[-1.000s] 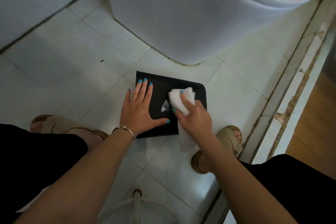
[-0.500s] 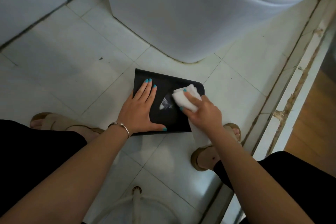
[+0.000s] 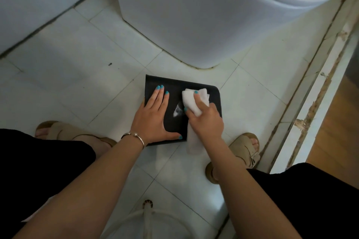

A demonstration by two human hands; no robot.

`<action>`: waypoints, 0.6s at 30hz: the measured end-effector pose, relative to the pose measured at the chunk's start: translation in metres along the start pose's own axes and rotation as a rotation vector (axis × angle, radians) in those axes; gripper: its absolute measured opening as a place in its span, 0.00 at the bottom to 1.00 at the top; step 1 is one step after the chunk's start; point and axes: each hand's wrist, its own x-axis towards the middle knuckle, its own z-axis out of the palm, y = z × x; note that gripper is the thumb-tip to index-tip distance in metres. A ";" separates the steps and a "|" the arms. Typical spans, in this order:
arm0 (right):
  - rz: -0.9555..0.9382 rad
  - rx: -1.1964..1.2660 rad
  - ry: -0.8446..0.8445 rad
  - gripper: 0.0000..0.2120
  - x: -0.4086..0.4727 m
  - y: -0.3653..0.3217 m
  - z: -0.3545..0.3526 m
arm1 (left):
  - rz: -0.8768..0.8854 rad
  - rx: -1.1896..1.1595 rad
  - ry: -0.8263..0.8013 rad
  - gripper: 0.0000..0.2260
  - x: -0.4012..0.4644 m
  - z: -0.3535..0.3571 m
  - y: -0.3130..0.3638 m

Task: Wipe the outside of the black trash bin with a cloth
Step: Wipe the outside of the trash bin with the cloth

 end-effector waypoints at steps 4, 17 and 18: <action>-0.260 -0.126 -0.012 0.29 -0.017 0.001 0.001 | -0.002 -0.016 -0.004 0.59 0.001 0.000 0.000; -0.317 -0.233 -0.063 0.28 -0.016 0.027 -0.012 | -0.017 -0.003 -0.005 0.60 -0.002 0.000 -0.001; -0.280 -0.247 -0.070 0.28 -0.010 0.033 -0.016 | -0.017 0.002 0.002 0.60 -0.002 -0.001 -0.001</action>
